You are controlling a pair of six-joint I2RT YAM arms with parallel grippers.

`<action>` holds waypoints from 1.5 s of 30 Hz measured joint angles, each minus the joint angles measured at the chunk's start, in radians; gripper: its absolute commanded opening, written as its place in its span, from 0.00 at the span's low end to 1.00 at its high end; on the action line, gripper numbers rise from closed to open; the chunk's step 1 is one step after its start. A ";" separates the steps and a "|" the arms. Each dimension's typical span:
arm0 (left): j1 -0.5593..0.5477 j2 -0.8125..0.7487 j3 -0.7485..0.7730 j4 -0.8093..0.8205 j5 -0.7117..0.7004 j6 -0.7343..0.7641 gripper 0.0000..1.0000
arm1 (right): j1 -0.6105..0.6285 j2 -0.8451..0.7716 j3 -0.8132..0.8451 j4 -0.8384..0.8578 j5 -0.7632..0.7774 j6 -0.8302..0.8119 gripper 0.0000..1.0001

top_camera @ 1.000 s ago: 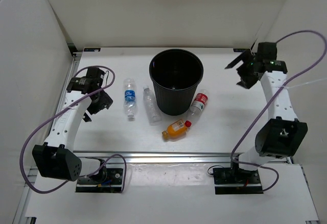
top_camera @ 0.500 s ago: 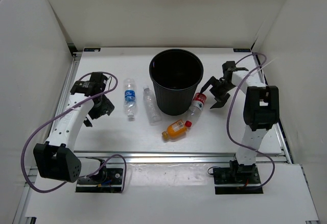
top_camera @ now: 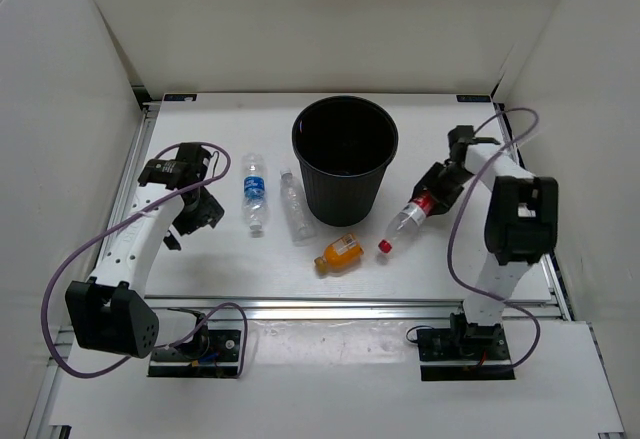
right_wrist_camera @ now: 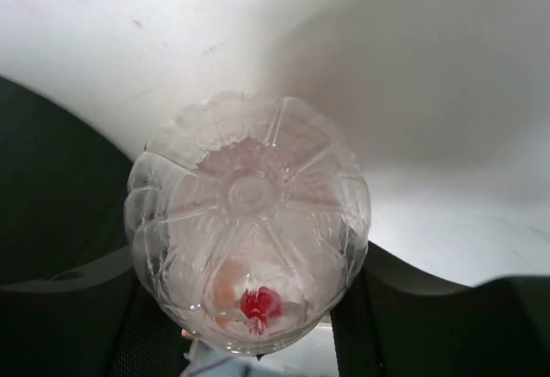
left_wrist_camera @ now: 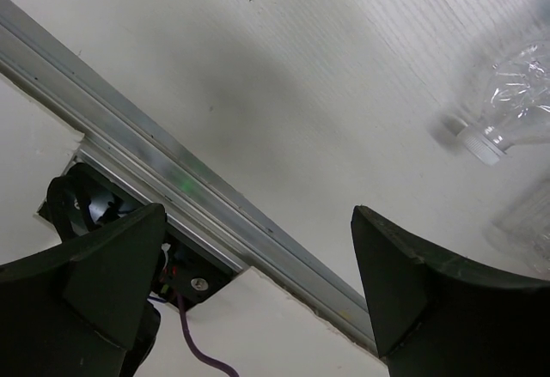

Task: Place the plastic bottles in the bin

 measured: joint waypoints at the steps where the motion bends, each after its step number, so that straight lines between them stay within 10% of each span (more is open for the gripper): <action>1: 0.000 0.000 0.000 0.000 0.002 -0.001 1.00 | -0.021 -0.045 -0.007 -0.023 0.025 -0.001 0.38; 7: -0.018 0.002 0.000 0.042 0.039 -0.003 1.00 | -0.131 -0.338 0.228 -0.102 0.145 0.000 0.36; 13: -0.055 0.019 0.000 0.133 0.068 0.004 1.00 | 0.008 -0.358 0.724 -0.051 0.211 -0.019 0.45; 17: -0.073 0.040 0.001 0.193 0.069 0.013 1.00 | 0.180 -0.271 0.958 -0.002 0.254 -0.087 0.62; 18: -0.076 0.053 0.003 0.207 0.069 0.016 1.00 | 0.228 -0.243 0.994 0.014 0.262 -0.109 0.90; 25: -0.104 0.215 0.062 0.286 0.058 0.050 1.00 | 0.401 -0.138 0.937 -0.011 0.314 -0.214 1.00; 42: -0.145 0.628 0.261 0.475 0.084 0.153 1.00 | 0.388 -0.443 0.684 -0.152 0.304 -0.270 1.00; 45: -0.145 0.705 0.299 0.494 0.105 0.169 0.76 | 0.388 -0.432 0.684 -0.175 0.301 -0.277 1.00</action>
